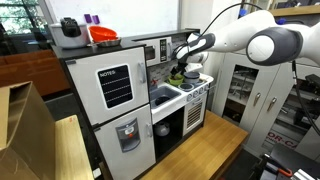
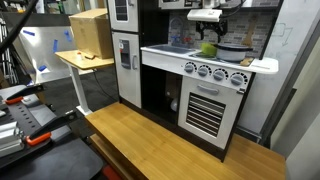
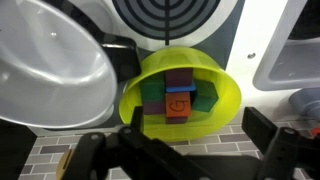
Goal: Pick up the brown object from the green bowl and place it on the stove
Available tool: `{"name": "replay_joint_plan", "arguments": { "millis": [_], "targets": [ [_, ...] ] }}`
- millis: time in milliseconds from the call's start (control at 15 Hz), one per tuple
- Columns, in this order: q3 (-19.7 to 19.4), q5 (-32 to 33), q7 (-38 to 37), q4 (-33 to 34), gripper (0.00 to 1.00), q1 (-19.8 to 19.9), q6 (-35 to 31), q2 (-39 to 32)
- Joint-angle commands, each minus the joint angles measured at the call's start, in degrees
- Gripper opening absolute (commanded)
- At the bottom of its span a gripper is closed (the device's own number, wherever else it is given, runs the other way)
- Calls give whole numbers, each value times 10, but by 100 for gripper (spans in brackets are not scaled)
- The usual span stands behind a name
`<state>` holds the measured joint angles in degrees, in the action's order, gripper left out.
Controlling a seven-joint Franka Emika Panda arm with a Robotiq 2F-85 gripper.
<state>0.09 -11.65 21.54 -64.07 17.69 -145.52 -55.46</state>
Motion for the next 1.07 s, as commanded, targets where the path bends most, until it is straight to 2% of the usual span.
{"name": "replay_joint_plan", "arguments": {
  "millis": [0, 533, 600, 667, 1000],
  "targets": [
    [8, 15, -28, 45, 100, 8, 26, -26],
    [11, 12, -52, 93, 98, 10, 36, -63],
    [10, 12, -57, 97, 88, 11, 39, -65],
    [10, 11, -62, 102, 73, 11, 44, -68],
    [10, 9, -76, 120, 38, 16, 61, -78]
  ]
}}
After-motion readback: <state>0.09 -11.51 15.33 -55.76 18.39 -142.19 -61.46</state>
